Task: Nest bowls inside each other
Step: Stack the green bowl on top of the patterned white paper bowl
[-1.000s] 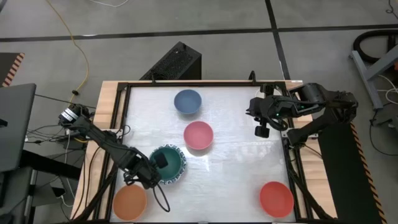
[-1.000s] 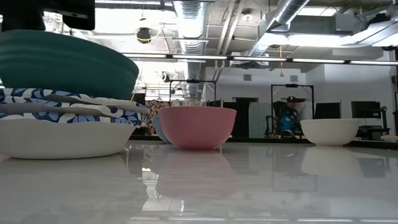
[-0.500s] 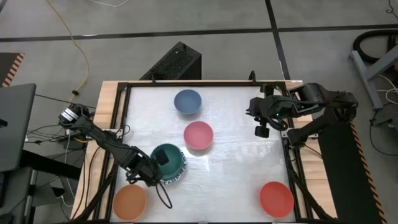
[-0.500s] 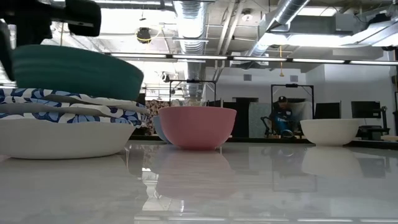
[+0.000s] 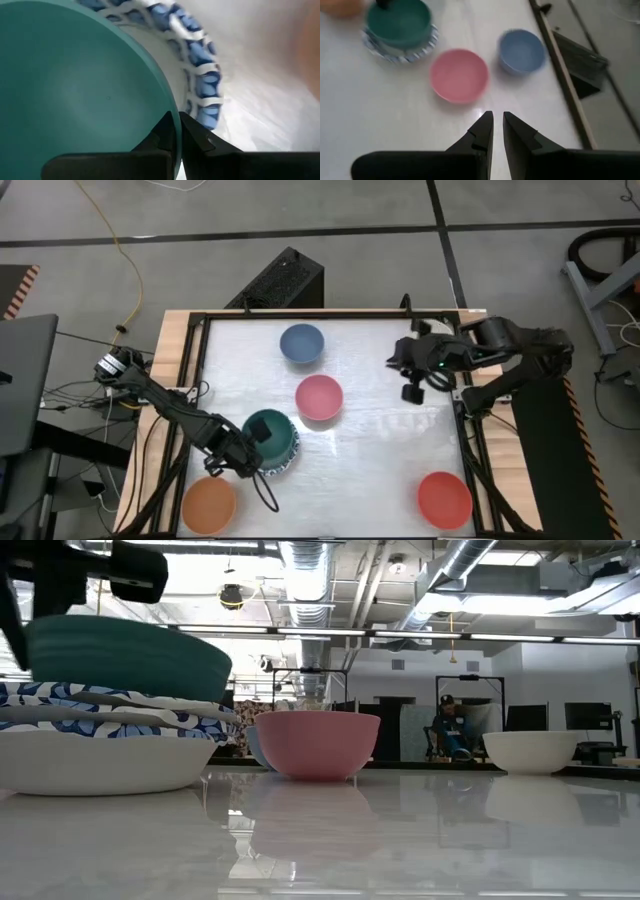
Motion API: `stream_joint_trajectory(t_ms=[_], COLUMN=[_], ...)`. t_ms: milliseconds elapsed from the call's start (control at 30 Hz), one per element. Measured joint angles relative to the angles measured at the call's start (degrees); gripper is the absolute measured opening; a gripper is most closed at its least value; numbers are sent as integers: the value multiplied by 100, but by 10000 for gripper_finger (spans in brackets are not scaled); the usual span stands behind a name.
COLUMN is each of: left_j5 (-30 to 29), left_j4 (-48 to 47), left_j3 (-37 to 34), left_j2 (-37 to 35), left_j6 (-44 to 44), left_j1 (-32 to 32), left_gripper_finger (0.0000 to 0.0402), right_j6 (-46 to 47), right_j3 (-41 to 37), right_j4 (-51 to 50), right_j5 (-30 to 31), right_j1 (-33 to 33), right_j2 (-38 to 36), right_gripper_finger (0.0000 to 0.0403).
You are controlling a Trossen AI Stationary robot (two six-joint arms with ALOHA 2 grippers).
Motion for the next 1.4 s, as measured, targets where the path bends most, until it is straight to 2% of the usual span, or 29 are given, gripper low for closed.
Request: stream_joint_trajectory(t_ms=[133,367,800,933,1200,1400], left_j5=[-314,-346,-1331,-1904,-2244,-2465], left_j4=[-154,-427,-813,-862,-856,-844], left_j3=[173,273,275,276,276,277], left_j2=[0,0,0,0,0,2], left_j6=[-135,-84,-60,13,81,234], left_j1=[0,0,98,118,273,369], left_gripper_finger=[0,0,0,0,0,0], right_j6=[65,1015,1215,1215,1259,1467], right_j3=[-514,-1416,-1527,-1523,-1117,-1023], right_j4=[1061,3280,6253,6616,6488,5932], right_j5=[-243,-249,-260,-271,-396,-339], right_j1=[-94,-340,-588,-623,-621,-679], right_j2=[89,564,2469,2885,3423,3446], right_gripper_finger=[64,77,185,196,192,189])
